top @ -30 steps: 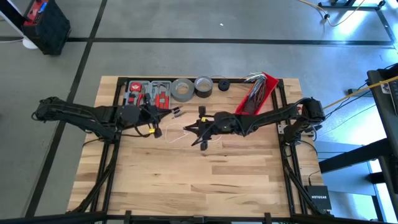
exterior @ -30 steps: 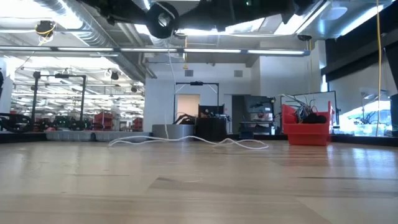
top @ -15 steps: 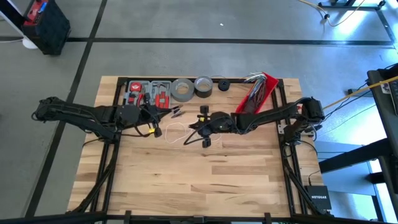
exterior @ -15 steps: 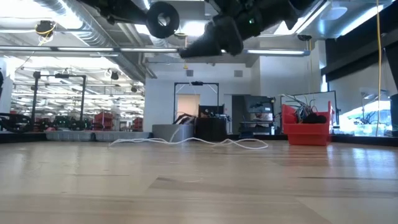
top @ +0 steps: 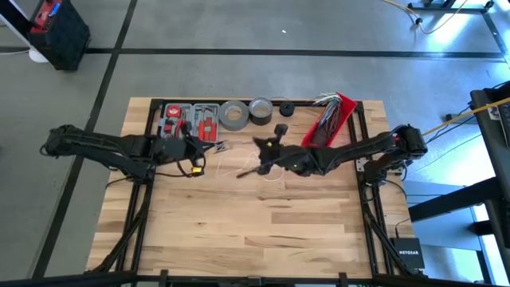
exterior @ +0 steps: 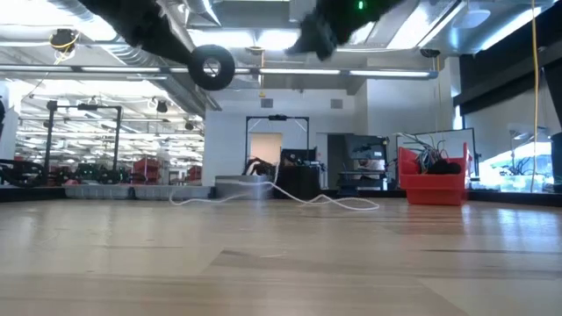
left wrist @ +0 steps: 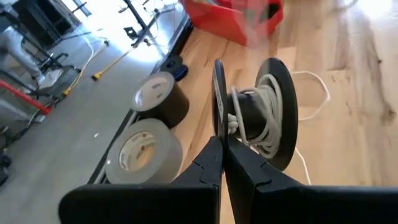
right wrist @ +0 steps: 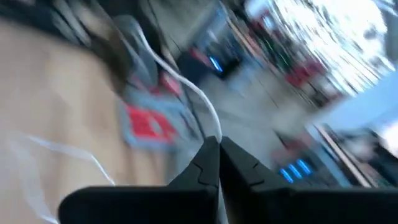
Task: Coil cords
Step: Uncoil the white wire from the black spool
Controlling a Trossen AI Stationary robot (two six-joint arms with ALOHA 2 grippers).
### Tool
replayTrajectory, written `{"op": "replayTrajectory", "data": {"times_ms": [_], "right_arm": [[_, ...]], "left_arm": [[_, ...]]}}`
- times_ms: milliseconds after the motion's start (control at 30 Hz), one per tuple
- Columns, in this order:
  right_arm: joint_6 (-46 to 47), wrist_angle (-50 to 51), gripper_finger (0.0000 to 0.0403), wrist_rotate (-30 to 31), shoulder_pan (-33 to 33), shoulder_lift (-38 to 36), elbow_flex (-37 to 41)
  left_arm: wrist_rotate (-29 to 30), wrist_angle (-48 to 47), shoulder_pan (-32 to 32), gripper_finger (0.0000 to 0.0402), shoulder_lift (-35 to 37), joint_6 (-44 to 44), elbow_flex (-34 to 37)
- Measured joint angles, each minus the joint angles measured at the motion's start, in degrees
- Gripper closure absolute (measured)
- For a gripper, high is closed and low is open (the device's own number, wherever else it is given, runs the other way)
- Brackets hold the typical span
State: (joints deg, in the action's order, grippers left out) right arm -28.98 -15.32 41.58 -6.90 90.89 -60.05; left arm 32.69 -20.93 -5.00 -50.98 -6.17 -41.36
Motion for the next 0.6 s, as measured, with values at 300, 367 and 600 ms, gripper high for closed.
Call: {"op": "replayTrajectory", "data": {"times_ms": [300, 367, 600], "right_arm": [[-4.44, -6.69, 0.0397, -29.36, -4.89, -0.05, -0.04], [-4.45, -4.89, 0.0397, -31.36, -4.87, -0.05, -0.04], [-4.04, 5.59, 0.0397, -32.52, -3.95, 0.24, -0.02]], "left_arm": [[4.72, 2.88, 4.59, 0.04, 0.0, 4.5, 0.0], [5.14, 4.56, 5.14, 0.04, 0.0, 6.06, 0.0], [4.98, 9.02, 3.32, 0.04, 0.0, 5.91, -0.02]]}}
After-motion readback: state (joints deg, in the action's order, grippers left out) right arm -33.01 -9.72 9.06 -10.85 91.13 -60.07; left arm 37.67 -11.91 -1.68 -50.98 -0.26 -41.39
